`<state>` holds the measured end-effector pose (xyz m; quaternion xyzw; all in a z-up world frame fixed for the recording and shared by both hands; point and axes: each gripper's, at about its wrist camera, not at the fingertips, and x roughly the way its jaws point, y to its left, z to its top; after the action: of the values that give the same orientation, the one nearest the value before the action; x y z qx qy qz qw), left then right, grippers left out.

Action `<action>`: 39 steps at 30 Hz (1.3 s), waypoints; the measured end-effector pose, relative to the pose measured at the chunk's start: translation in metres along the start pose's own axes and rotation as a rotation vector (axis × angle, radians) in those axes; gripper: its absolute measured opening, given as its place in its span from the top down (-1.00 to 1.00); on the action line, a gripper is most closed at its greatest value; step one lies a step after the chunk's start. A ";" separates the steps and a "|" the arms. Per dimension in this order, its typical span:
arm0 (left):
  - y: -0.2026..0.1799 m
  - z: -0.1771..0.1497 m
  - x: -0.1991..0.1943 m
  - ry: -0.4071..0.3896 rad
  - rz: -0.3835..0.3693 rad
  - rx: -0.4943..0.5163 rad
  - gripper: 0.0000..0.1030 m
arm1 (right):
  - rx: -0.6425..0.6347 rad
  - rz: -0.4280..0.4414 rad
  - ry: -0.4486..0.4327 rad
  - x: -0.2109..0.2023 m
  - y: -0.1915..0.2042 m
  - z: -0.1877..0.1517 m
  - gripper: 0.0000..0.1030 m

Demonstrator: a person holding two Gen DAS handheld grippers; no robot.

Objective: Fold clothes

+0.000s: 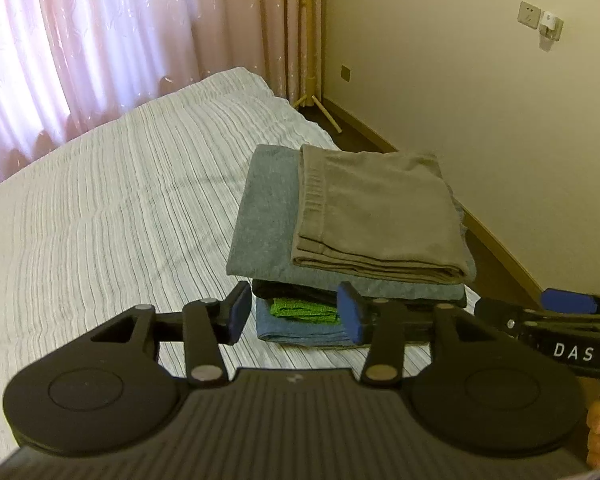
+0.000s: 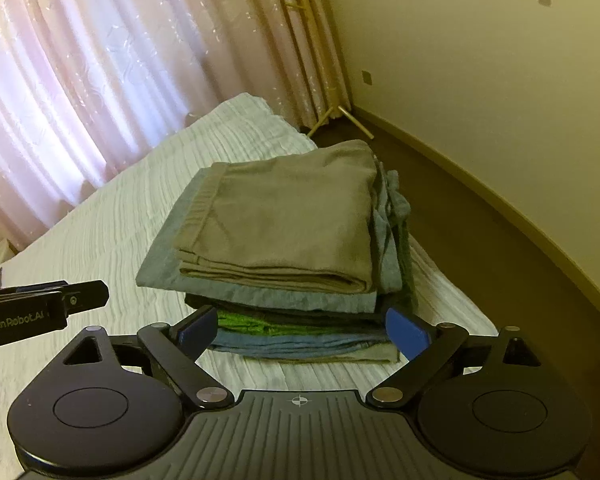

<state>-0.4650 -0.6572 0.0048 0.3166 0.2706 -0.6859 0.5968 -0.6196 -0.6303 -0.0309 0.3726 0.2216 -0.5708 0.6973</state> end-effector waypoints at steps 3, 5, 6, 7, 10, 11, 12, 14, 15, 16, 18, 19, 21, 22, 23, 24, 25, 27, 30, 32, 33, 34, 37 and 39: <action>0.000 -0.005 -0.010 -0.005 0.004 0.004 0.11 | 0.004 -0.015 -0.001 -0.009 0.002 -0.005 -0.95; 0.000 -0.009 -0.016 -0.009 0.006 0.006 0.09 | 0.000 -0.023 -0.008 -0.015 0.005 -0.009 -0.98; 0.001 -0.011 -0.019 -0.010 0.009 0.006 0.07 | -0.002 -0.025 -0.009 -0.017 0.007 -0.011 -0.98; 0.001 -0.013 -0.022 -0.011 0.012 0.007 0.07 | -0.002 -0.030 -0.008 -0.019 0.008 -0.013 -0.98; 0.002 -0.017 -0.029 -0.016 0.020 0.012 -0.03 | 0.000 -0.043 -0.006 -0.025 0.012 -0.019 -0.98; 0.002 -0.019 -0.032 -0.019 0.022 0.017 -0.07 | 0.001 -0.049 -0.003 -0.027 0.014 -0.021 -0.98; 0.002 -0.021 -0.035 -0.024 0.024 0.021 -0.08 | 0.001 -0.056 0.000 -0.028 0.015 -0.023 -0.98; 0.002 -0.024 -0.040 -0.029 0.027 0.029 -0.10 | -0.005 -0.073 0.003 -0.031 0.018 -0.027 -0.98; 0.002 -0.026 -0.042 -0.029 0.029 0.031 -0.11 | -0.009 -0.077 0.003 -0.033 0.020 -0.029 -0.98; 0.002 -0.028 -0.043 -0.029 0.032 0.034 -0.11 | -0.012 -0.077 0.002 -0.035 0.021 -0.031 -0.98; 0.002 -0.032 -0.046 -0.030 0.038 0.040 -0.12 | -0.016 -0.077 0.002 -0.039 0.024 -0.035 -0.98; 0.002 -0.034 -0.048 -0.030 0.040 0.043 -0.13 | -0.016 -0.079 0.002 -0.040 0.025 -0.037 -0.98; 0.002 -0.038 -0.050 -0.032 0.041 0.048 -0.19 | -0.017 -0.082 0.002 -0.044 0.028 -0.040 -0.98; 0.002 -0.040 -0.052 -0.033 0.040 0.049 -0.21 | -0.018 -0.085 0.001 -0.045 0.029 -0.042 -0.98; 0.003 -0.042 -0.054 -0.033 0.037 0.050 -0.22 | -0.019 -0.087 0.003 -0.047 0.030 -0.043 -0.98; 0.003 -0.043 -0.055 -0.032 0.035 0.050 -0.23 | -0.021 -0.088 0.005 -0.048 0.031 -0.045 -0.98; 0.003 -0.045 -0.056 -0.030 0.033 0.051 -0.23 | -0.023 -0.089 0.007 -0.049 0.032 -0.046 -0.98; 0.003 -0.048 -0.057 -0.027 0.029 0.055 -0.23 | -0.023 -0.092 0.014 -0.051 0.033 -0.050 -0.98; 0.002 -0.052 -0.058 -0.020 0.028 0.061 -0.23 | -0.024 -0.097 0.020 -0.053 0.035 -0.055 -0.98; 0.002 -0.054 -0.058 -0.015 0.025 0.062 -0.23 | -0.026 -0.100 0.023 -0.053 0.035 -0.058 -0.98; 0.001 -0.055 -0.058 -0.012 0.024 0.063 -0.23 | -0.025 -0.101 0.025 -0.053 0.035 -0.059 -0.98; 0.001 -0.056 -0.057 -0.010 0.024 0.064 -0.23 | -0.025 -0.102 0.027 -0.053 0.035 -0.060 -0.98; 0.000 -0.059 -0.056 -0.001 0.023 0.066 -0.23 | -0.024 -0.105 0.035 -0.052 0.034 -0.063 -0.98; -0.001 -0.061 -0.054 0.008 0.022 0.067 -0.23 | -0.022 -0.109 0.043 -0.050 0.033 -0.064 -0.98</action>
<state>-0.4546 -0.5768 0.0056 0.3420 0.2464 -0.6867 0.5922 -0.5926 -0.5467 -0.0254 0.3643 0.2628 -0.5974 0.6643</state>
